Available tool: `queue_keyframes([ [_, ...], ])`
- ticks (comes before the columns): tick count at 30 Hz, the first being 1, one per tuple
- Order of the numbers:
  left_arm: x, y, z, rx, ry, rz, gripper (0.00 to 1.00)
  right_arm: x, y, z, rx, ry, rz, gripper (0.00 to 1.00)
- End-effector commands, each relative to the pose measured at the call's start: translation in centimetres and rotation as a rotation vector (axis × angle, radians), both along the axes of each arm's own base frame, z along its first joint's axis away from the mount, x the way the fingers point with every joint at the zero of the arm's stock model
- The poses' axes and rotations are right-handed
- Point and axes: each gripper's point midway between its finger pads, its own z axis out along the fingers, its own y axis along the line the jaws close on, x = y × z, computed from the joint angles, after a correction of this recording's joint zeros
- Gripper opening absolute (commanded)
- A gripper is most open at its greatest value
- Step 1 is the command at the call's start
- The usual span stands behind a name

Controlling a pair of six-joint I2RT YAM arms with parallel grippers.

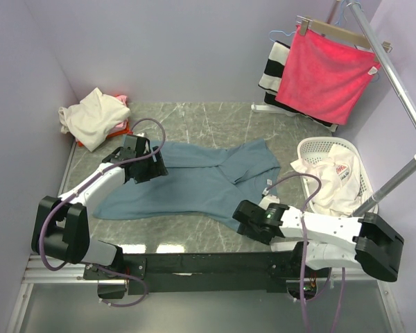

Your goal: Fold and stack the t-shirts

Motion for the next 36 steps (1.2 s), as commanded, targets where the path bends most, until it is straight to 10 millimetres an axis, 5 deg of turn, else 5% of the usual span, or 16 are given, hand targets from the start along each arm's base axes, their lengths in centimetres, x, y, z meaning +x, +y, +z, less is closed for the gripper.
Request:
queue_keyframes([
  [1, 0.5, -0.3, 1.1, 0.001, -0.042, -0.026, 0.78, 1.7, 0.4, -0.7, -0.007, -0.067, -0.020, 0.68],
  [5, 0.6, -0.2, 1.0, 0.003, -0.041, -0.023, 0.78, 3.2, 0.7, 0.0, -0.038, -0.122, 0.001, 0.48],
  [9, 0.8, -0.2, 0.9, 0.007, -0.043, -0.016, 0.78, 5.0, 2.1, 3.3, -0.011, -0.213, 0.064, 0.13],
  [15, 1.1, -0.4, 0.2, 0.008, -0.021, -0.020, 0.78, 10.4, 3.3, 10.3, 0.048, -0.383, 0.128, 0.08],
  [21, 1.5, -0.4, -0.4, 0.017, 0.003, -0.018, 0.78, 17.5, 1.3, 10.6, -0.082, -0.411, 0.095, 0.08],
  [27, 1.9, 0.0, -0.3, 0.040, 0.004, 0.001, 0.78, 24.2, 0.2, 8.8, -0.227, -0.399, 0.022, 0.00],
  [31, 1.8, 0.3, -0.2, 0.053, 0.002, 0.015, 0.78, 27.9, -1.8, 8.9, -0.312, -0.431, -0.048, 0.00],
  [33, 1.6, 0.5, -0.2, 0.058, 0.002, 0.021, 0.79, 29.3, -2.3, 9.8, -0.331, -0.455, -0.066, 0.23],
  [35, 1.2, 0.6, -0.4, 0.059, 0.006, 0.024, 0.79, 30.0, -2.7, 10.1, -0.331, -0.436, -0.051, 0.59],
  [36, 1.2, 0.7, -0.4, 0.060, 0.008, 0.025, 0.79, 29.9, -2.7, 10.3, -0.332, -0.437, -0.040, 0.67],
])
